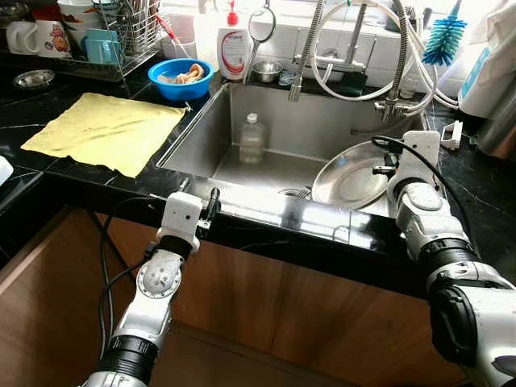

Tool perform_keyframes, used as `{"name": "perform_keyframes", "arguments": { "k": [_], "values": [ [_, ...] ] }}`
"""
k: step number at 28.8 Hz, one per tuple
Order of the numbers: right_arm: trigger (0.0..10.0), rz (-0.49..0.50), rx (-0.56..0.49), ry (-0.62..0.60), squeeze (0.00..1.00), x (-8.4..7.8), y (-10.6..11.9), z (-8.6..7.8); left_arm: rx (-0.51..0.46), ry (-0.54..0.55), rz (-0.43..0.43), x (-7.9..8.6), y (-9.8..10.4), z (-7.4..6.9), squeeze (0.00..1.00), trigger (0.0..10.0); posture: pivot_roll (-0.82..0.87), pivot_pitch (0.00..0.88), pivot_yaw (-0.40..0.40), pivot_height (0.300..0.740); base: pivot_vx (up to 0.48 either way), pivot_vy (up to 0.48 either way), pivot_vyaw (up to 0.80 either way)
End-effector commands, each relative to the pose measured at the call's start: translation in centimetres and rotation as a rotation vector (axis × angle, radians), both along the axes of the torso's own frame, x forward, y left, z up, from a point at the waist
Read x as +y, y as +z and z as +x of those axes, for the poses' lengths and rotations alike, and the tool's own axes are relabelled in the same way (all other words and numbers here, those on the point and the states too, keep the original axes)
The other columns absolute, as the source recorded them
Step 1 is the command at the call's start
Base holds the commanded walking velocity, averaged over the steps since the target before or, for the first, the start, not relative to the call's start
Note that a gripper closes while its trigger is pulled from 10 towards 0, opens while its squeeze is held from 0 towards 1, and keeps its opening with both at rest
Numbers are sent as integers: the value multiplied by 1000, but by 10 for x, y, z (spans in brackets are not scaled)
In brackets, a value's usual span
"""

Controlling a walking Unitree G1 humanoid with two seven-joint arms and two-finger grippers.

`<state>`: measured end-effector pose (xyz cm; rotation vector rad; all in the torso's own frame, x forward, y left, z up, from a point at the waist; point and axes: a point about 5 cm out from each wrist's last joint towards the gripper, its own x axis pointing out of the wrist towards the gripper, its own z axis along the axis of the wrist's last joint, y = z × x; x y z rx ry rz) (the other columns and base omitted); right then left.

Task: Kitchen organization

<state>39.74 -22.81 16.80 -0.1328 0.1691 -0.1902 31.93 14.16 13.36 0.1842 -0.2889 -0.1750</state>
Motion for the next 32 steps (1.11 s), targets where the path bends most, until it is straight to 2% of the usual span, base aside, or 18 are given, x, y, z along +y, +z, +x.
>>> {"name": "perform_keyframes", "arguments": {
  "k": [1,7,20,21,22,23,32],
  "values": [
    [10000,-29,-50,20,0,3,14,5,83,49,-40,11,-12,0,0,10000,54,0,-56,740,0,0,0],
    [10000,-34,-37,21,0,2,4,2,81,80,-119,18,-9,1,0,10000,59,0,-59,740,0,0,0],
    [10000,-78,-30,23,0,1,1,0,72,75,-160,16,-5,0,0,10000,61,0,-67,740,0,0,0],
    [10000,-69,-32,20,39,0,0,0,71,75,-162,16,-5,0,0,10000,60,0,-67,740,0,0,0],
    [10000,-68,-31,17,922,0,0,0,72,76,-162,16,-5,0,0,10000,60,0,-67,740,0,0,0],
    [10000,-68,-30,15,1000,0,-1,-1,72,76,-162,16,-5,0,0,10000,60,0,-67,740,0,0,0],
    [10000,-67,-7,27,1000,2,-7,-2,79,75,-183,15,-5,0,0,10000,58,0,-68,740,0,0,0]
  ]
}}
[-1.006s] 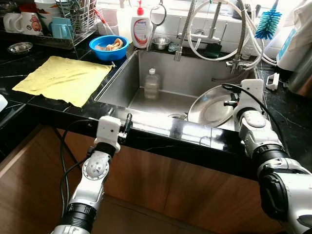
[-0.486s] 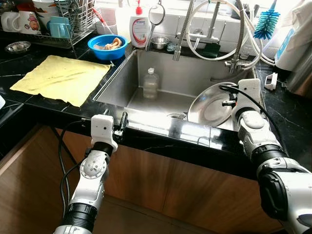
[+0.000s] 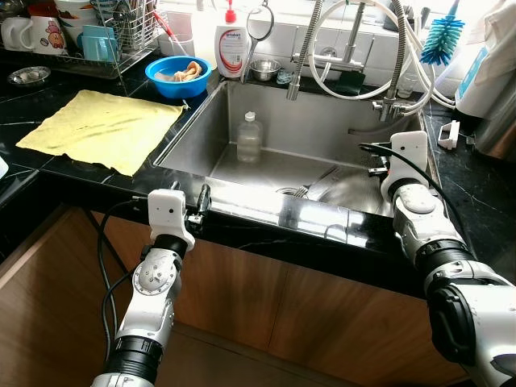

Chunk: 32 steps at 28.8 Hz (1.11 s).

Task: Kitchen organization

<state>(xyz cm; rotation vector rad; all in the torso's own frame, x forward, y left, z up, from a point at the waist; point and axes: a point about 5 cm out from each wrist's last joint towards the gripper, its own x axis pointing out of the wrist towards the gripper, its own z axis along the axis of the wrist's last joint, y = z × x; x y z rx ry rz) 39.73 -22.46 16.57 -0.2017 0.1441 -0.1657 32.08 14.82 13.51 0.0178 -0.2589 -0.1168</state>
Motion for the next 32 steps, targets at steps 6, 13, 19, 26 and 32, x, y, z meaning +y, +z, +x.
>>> {"name": "perform_keyframes", "arguments": {
  "k": [6,13,19,26,32],
  "values": [
    [10000,-17,-34,-2,1000,-1,2,0,45,32,-6,8,-7,-2,0,10000,57,0,-67,740,0,0,0],
    [10000,-69,-181,29,0,5,9,-8,19,24,-20,2,2,1,0,10000,40,0,-63,740,0,0,0],
    [10000,-74,-356,-21,0,5,19,-39,-14,4,-25,-1,14,5,0,10000,15,0,-52,740,0,0,0],
    [10000,-18,-499,82,0,30,25,-81,-53,-29,3,-9,23,8,0,10000,-17,0,-36,740,0,0,0],
    [10000,23,-457,76,0,38,17,-105,-79,-26,-1,-8,30,6,0,10000,-15,0,-43,740,0,0,0]
  ]
}}
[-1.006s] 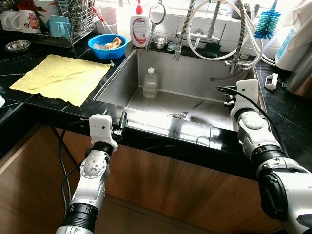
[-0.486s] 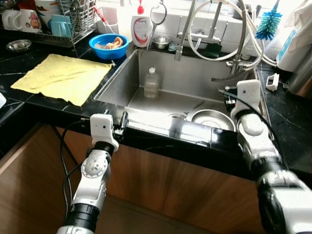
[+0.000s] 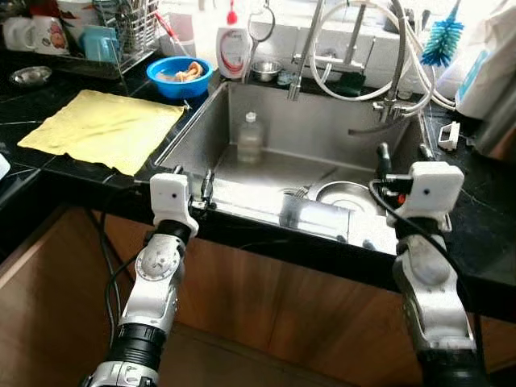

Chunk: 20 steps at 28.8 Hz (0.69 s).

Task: Kitchen organization

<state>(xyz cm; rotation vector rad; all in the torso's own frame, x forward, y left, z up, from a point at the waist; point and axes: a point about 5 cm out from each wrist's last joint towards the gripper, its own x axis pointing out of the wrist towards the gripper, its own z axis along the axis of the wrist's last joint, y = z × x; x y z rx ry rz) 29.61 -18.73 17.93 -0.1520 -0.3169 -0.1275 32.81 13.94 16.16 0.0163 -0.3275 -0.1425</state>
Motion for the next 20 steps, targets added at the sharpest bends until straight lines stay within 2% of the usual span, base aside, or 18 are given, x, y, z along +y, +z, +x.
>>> {"name": "perform_keyframes", "arguments": {
  "k": [1,6,12,16,18,20],
  "values": [
    [10000,9,12,2,0,2,2,-4,-15,1,-1,1,4,-2,0,10000,-16,0,-42,740,0,0,0],
    [10000,55,6,-5,0,5,4,-1,-1,-8,-3,-3,0,-2,0,10000,-33,0,-42,740,0,0,0],
    [10000,54,36,4,0,9,7,0,2,-11,-7,-7,0,-1,0,10000,-22,0,-49,740,0,0,0],
    [10000,66,57,5,0,8,-4,-1,10,1,5,0,-3,-1,0,10000,-28,0,-41,740,0,0,0],
    [10000,37,78,-5,0,6,-13,-3,14,10,8,2,-5,-2,0,10000,-26,0,-42,740,0,0,0],
    [10000,31,90,-14,0,-1,-24,-9,17,26,16,6,-7,-2,0,10000,-13,0,-45,740,0,0,0]
  ]
}}
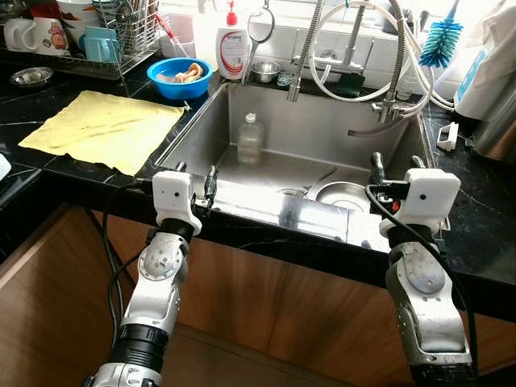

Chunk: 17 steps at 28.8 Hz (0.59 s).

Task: Kitchen organization

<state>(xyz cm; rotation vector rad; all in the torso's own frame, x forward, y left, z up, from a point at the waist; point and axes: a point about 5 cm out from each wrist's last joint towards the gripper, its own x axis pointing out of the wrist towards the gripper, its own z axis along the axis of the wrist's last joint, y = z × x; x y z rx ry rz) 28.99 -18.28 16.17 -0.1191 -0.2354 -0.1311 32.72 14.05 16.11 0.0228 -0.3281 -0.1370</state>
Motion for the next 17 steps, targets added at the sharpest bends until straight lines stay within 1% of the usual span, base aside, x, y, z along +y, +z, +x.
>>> {"name": "perform_keyframes", "arguments": {
  "k": [1,4,8,9,11,14,17],
  "values": [
    [10000,-7,9,-11,0,-8,-7,-5,17,20,11,6,-6,-2,0,10000,-13,0,-45,740,0,0,0],
    [10000,-22,25,-38,0,-15,-7,-10,20,25,16,8,-8,-4,0,10000,-19,0,-41,740,0,0,0],
    [10000,-17,24,-48,0,-16,-9,-16,31,26,22,9,-11,-4,0,10000,-21,0,-39,740,0,0,0],
    [10000,-17,30,-41,0,-13,-11,-19,31,21,21,7,-11,-4,0,10000,-22,0,-37,740,0,0,0],
    [10000,-25,31,-26,0,-10,-12,-20,29,15,18,4,-10,-3,0,10000,-21,0,-37,740,0,0,0],
    [10000,10,16,-26,0,-8,-8,-17,29,10,18,2,-10,-2,0,10000,-24,0,-36,740,0,0,0],
    [10000,-2,1,-9,0,-4,-3,-14,28,9,18,3,-10,-1,0,10000,-16,0,-41,740,0,0,0]
  ]
}}
